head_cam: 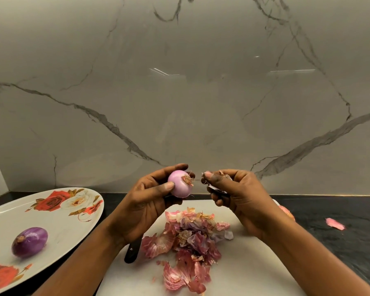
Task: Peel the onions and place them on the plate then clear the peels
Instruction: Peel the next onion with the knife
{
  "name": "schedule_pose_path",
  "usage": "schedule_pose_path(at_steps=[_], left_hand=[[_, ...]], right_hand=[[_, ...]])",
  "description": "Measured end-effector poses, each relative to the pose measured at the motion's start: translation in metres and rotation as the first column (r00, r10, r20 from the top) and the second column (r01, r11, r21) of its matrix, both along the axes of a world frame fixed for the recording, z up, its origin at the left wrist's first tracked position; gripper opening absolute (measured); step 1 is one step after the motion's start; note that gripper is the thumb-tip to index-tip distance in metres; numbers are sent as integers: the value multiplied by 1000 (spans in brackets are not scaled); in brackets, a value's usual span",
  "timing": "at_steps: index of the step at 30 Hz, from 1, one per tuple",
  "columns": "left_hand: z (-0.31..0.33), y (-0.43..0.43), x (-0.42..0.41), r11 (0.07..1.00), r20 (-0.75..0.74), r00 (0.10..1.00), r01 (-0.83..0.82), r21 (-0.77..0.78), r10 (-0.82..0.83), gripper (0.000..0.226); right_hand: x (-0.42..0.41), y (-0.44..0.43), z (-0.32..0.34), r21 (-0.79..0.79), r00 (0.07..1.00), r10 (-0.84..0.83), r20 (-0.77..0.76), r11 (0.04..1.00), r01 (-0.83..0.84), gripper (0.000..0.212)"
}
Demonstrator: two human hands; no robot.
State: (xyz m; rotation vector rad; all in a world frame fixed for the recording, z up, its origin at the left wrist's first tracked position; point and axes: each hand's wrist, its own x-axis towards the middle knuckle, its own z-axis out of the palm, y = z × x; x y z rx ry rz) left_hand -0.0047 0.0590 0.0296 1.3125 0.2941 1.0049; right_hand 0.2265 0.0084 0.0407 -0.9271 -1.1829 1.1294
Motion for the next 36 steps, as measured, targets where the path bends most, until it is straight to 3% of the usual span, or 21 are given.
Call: schedule_pose_path(at_steps=[3,6,11,13,16,23,28,32,34,36], left_hand=[[0,2,0,994,27,997,-69,-84,72,44],[-2,4,-1,986,46,991,-119,-120,125,46],[-6,5,2,980,-70,979,-193,-55,189,41],[-7,6,3,981,-109,976,-193,-35,188,40],[-9,6,5,986,-149,975,-164,5,163,40],[-7,2,6,987,-183,970,-156,48,162,47],[-9,2,7,982,-205,961,-179,63,188,42],[-9,2,6,985,-209,963,-161,59,170,40],[-8,1,6,990,-182,973,-136,43,142,46],[-6,0,5,995,-149,984,-101,16,102,49]], right_hand=[[0,-2,0,37,995,-28,91,999,25,24],[-3,-5,-3,97,953,-35,302,995,6,11],[-9,-6,-9,238,838,-144,526,971,18,24],[-9,-5,-11,315,812,-236,533,947,68,39],[-10,-4,-13,327,807,-232,543,944,51,52],[-7,2,-18,394,836,-278,473,915,81,29],[-9,2,-23,536,697,-440,566,839,94,14],[-12,1,-21,554,589,-462,664,832,27,7],[-13,0,-20,552,596,-456,661,834,25,7],[-16,-2,-18,493,683,-372,629,870,20,10]])
